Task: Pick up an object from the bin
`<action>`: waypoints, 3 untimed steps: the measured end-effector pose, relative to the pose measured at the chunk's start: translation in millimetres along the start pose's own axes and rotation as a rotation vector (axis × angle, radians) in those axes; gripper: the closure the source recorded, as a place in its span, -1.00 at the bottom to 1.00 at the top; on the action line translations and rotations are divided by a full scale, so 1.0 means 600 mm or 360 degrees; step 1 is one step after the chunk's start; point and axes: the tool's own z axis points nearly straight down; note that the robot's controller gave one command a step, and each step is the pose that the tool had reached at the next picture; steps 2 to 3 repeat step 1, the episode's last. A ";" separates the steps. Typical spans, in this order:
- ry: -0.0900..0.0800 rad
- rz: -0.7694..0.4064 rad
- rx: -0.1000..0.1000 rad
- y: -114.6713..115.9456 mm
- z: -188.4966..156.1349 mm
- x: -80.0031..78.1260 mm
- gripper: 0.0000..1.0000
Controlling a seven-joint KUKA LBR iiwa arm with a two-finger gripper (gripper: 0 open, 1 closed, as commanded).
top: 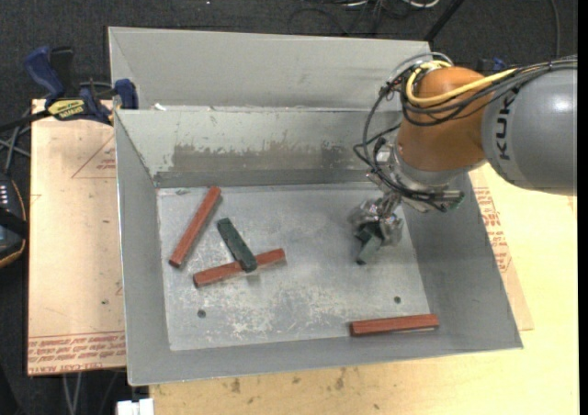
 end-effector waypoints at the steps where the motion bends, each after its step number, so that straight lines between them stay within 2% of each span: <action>1: 0.0005 0.0003 -0.0010 0.003 -0.016 0.001 1.00; 3: 0.0005 0.0003 -0.0010 0.003 -0.016 0.001 1.00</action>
Offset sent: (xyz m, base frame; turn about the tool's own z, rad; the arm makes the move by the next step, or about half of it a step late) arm -0.0001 -0.0002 0.0365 0.0000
